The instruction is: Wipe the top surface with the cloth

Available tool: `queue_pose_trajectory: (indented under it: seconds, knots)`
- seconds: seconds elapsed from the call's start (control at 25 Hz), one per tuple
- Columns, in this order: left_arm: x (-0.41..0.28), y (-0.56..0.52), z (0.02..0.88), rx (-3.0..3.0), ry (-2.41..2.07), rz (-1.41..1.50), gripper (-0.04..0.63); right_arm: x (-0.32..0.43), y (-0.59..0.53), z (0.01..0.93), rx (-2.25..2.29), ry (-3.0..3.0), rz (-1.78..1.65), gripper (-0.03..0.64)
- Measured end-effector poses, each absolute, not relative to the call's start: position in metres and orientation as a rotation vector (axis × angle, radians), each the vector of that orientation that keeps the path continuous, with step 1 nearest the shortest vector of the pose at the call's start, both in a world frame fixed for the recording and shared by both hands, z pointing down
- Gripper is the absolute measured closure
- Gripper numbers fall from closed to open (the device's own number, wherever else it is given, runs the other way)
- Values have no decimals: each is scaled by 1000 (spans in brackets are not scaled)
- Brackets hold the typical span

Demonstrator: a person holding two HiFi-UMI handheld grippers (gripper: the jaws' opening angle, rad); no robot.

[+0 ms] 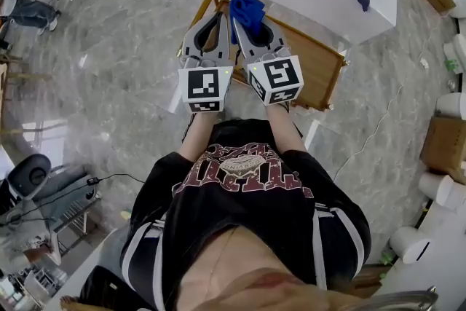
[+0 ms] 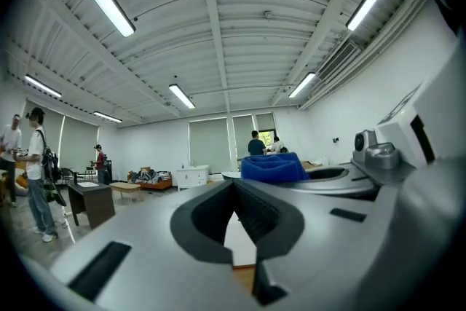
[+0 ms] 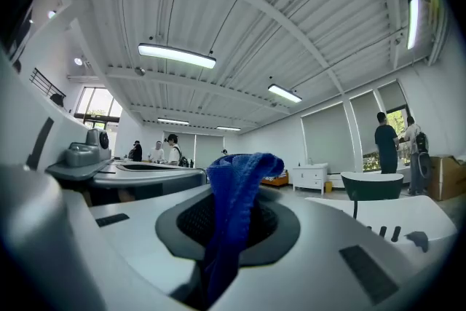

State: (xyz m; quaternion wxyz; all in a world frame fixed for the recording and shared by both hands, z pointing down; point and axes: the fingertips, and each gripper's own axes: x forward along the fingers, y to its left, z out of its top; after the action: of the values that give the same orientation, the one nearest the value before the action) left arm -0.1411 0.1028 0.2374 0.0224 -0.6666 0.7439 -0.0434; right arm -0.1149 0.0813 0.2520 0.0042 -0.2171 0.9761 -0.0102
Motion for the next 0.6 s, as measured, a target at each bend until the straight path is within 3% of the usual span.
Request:
queue_pose_trajectory:
  seconds: [0.6]
  knots:
    - [-205, -2, 246, -2331, 2055, -157, 549, -180, -11, 258, -1009, 2977, -49, 558]
